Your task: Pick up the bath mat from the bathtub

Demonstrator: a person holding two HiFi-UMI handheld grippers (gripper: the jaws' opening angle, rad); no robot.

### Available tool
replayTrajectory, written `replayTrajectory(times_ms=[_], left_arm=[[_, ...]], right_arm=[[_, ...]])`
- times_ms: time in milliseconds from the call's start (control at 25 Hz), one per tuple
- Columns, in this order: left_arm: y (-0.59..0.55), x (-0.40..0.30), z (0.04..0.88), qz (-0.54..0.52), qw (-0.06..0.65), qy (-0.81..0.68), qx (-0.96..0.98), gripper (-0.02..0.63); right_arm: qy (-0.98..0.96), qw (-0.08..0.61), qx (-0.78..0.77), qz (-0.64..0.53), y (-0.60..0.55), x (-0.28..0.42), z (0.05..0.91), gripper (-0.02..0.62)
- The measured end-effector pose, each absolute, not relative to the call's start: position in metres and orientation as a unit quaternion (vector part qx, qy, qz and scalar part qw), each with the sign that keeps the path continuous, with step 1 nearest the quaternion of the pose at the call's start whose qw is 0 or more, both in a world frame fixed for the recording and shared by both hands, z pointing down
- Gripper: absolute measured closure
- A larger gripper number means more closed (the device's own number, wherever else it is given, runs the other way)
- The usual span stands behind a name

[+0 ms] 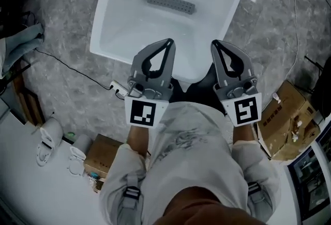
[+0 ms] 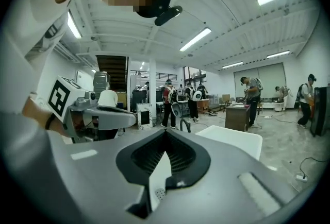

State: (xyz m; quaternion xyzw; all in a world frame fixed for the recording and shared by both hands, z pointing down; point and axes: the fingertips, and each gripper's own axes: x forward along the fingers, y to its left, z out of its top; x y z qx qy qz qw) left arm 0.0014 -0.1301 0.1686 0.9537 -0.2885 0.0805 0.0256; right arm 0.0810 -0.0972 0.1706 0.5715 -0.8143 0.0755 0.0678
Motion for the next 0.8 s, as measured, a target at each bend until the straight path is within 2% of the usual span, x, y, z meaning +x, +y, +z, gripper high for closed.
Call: replayTrajectory(times_ms=[800], left_arm=[[-0.184, 0.005, 0.311, 0.112, 0.031, -0.205, 0.972, 0.601]], right_arm=[[-0.761, 0.079, 0.633, 0.120, -0.138, 0.082, 0.309, 0.594]])
